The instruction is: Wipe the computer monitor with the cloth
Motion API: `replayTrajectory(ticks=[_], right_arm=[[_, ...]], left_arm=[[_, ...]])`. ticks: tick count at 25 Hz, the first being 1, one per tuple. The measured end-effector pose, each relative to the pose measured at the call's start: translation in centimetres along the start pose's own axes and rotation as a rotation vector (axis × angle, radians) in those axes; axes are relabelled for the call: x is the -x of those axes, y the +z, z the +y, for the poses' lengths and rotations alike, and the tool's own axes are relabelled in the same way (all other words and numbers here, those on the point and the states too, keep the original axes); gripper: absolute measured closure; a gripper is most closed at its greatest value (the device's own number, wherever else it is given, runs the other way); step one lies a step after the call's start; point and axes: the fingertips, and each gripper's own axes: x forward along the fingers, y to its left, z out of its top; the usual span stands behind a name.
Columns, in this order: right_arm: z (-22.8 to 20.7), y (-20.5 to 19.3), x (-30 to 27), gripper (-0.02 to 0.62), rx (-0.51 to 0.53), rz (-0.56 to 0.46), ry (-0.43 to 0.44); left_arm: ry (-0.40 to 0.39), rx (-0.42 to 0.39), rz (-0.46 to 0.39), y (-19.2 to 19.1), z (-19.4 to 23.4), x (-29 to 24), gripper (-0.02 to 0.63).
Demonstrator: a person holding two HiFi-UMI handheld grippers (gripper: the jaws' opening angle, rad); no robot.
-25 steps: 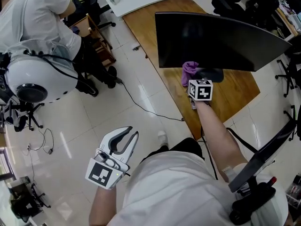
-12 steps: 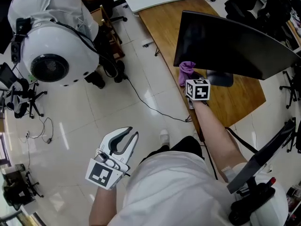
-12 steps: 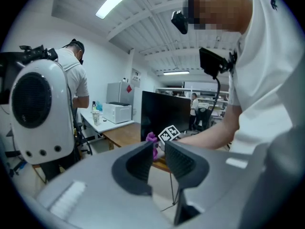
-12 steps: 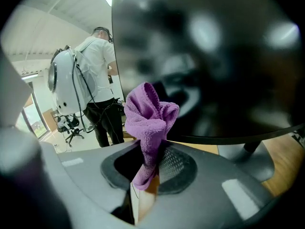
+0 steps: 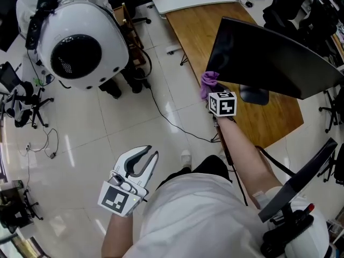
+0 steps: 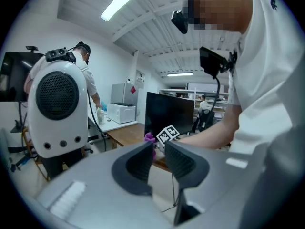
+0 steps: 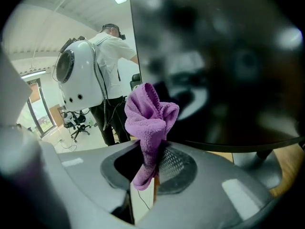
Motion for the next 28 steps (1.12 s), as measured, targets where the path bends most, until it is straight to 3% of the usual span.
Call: replayTrajectory(ticks=[8,28], right_arm=[[0.5,1.6,1.5,0.528,0.022,-0.015,0.013],[3.4,14.1,9.5,0.528,0.089,-0.137,0.059]], left_arm=[[-0.027,0.002,-0.02,-0.1,-0.3,-0.8,0.509],[-0.128,0.015,-0.109,0.9,-0.5,-3.0,0.509]])
